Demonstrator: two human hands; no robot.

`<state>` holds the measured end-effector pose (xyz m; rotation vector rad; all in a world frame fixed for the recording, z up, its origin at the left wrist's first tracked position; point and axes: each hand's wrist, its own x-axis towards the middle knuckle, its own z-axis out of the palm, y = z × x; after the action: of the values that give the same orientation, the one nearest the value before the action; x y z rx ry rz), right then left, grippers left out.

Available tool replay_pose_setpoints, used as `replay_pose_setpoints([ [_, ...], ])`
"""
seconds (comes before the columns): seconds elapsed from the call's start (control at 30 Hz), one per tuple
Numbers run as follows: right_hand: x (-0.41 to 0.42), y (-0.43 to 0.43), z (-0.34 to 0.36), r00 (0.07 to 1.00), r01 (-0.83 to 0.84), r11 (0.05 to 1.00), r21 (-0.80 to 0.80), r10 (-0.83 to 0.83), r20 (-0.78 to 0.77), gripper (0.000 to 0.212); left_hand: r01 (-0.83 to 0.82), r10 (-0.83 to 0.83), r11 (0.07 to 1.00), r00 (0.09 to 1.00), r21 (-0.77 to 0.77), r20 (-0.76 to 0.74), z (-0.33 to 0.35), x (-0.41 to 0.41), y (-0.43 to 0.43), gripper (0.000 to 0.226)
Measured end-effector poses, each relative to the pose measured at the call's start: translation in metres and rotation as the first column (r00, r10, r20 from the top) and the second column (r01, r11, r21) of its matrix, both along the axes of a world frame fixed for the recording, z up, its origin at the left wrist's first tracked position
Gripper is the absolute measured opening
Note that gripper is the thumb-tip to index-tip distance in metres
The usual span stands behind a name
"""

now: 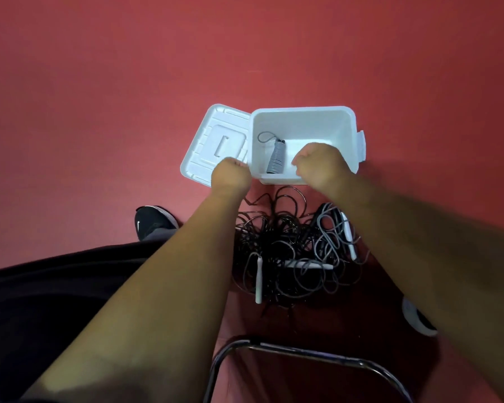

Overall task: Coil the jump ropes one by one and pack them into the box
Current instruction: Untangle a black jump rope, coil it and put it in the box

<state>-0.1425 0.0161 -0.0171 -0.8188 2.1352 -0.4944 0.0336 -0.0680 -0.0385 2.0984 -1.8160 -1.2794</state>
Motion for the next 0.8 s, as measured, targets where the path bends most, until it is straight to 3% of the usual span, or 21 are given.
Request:
replay_pose_setpoints([
  [0.1, 0.022, 0.03, -0.005, 0.991, -0.114, 0.992, 0.05, 0.111, 0.069, 0.027, 0.341, -0.365, 0.928, 0.911, 0.147, 0.192, -0.01, 0.013, 0.02, 0.032],
  [0.23, 0.032, 0.064, -0.039, 0.982, -0.128, 0.98, 0.154, 0.104, 0.154, 0.032, 0.56, -0.605, 0.79, 0.778, 0.251, 0.17, -0.031, 0.022, 0.038, 0.038],
  [0.37, 0.031, 0.076, -0.059, 0.98, -0.144, 0.962, 0.233, 0.106, 0.169, 0.031, 0.791, -0.862, 0.504, 0.431, 0.347, 0.269, -0.048, 0.014, 0.038, 0.074],
  [0.4, 0.032, 0.075, -0.06, 0.979, -0.153, 0.958, 0.242, 0.113, 0.17, 0.031, 0.799, -0.874, 0.481, 0.404, 0.361, 0.271, -0.047, 0.011, 0.036, 0.076],
  [0.47, 0.032, 0.071, -0.06, 0.975, -0.165, 0.956, 0.241, 0.121, 0.187, 0.033, 0.78, -0.864, 0.503, 0.439, 0.373, 0.246, -0.048, 0.005, 0.034, 0.07],
  [0.6, 0.03, 0.065, -0.057, 0.963, -0.214, 0.94, 0.266, 0.158, 0.217, 0.035, 0.722, -0.81, 0.584, 0.549, 0.371, 0.206, -0.045, 0.002, 0.033, 0.037],
  [0.67, 0.029, 0.066, -0.054, 0.967, -0.201, 0.939, 0.28, 0.145, 0.21, 0.034, 0.699, -0.759, 0.651, 0.617, 0.297, 0.208, -0.036, 0.001, 0.032, 0.013],
  [0.8, 0.023, 0.069, -0.037, 0.977, -0.134, 0.947, 0.291, 0.077, 0.198, 0.028, 0.629, -0.639, 0.769, 0.746, 0.12, 0.186, -0.012, -0.002, 0.031, 0.017],
])
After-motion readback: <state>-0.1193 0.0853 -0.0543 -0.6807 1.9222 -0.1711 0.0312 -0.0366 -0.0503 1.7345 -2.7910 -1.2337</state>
